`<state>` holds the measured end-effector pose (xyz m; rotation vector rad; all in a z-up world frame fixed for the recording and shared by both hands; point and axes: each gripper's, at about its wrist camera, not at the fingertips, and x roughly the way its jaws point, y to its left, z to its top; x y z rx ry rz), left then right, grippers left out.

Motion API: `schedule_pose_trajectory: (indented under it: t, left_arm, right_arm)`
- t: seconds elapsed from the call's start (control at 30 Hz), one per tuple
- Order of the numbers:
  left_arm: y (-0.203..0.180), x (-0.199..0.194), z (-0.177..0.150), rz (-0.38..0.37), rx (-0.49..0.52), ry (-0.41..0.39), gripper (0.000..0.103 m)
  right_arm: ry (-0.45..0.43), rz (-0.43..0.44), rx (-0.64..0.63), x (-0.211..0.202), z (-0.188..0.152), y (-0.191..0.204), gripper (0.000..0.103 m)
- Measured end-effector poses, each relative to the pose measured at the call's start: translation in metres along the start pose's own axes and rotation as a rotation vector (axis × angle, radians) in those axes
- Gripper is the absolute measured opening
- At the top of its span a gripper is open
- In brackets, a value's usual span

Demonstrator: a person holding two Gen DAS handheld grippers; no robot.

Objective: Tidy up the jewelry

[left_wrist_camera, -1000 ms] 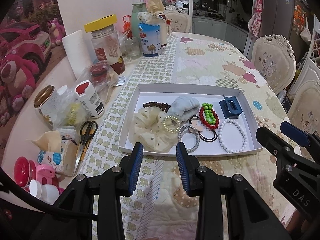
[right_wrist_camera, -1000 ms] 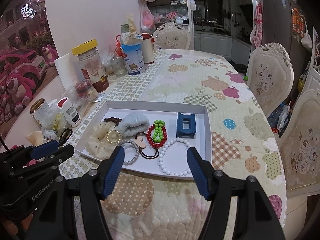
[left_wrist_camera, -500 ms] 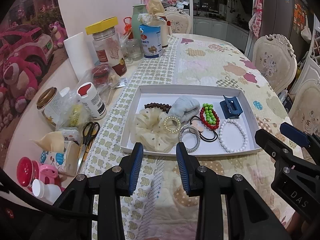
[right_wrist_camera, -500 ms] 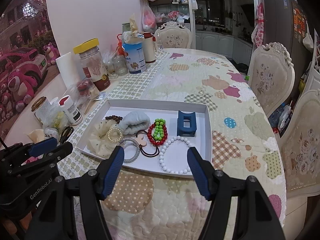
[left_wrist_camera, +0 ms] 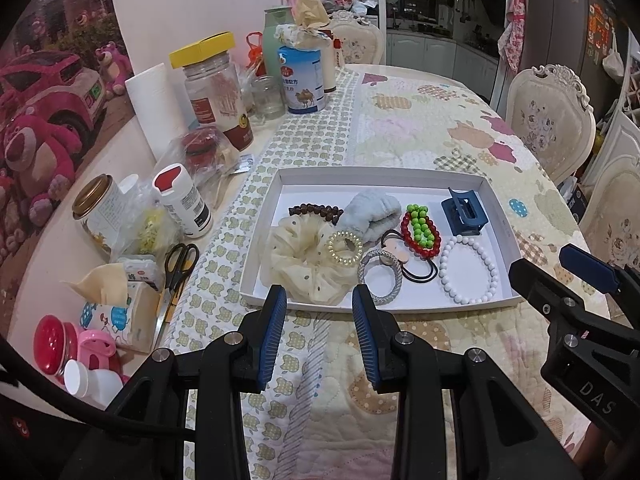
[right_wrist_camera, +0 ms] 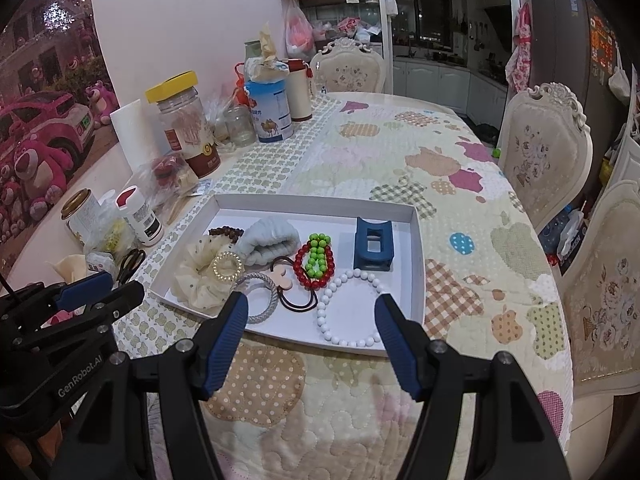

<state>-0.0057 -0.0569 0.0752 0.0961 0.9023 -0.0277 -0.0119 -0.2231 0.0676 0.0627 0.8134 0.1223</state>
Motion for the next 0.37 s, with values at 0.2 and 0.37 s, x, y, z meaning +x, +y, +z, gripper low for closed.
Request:
schedule_pose_trajectory:
  t: [0.2,0.37]
  left_arm:
    - [0.0016,0.0039,-0.0004,-0.008,-0.007,0.006,0.024]
    - [0.0020,0.0054,-0.0002,-0.014,-0.008,0.007,0.024]
  right_arm:
    - [0.007,0.001,-0.003,0.0029,-0.0007,0.0002,0.069]
    - [0.009,-0.004,0.001,0.0043,-0.0011,-0.0024,0.069]
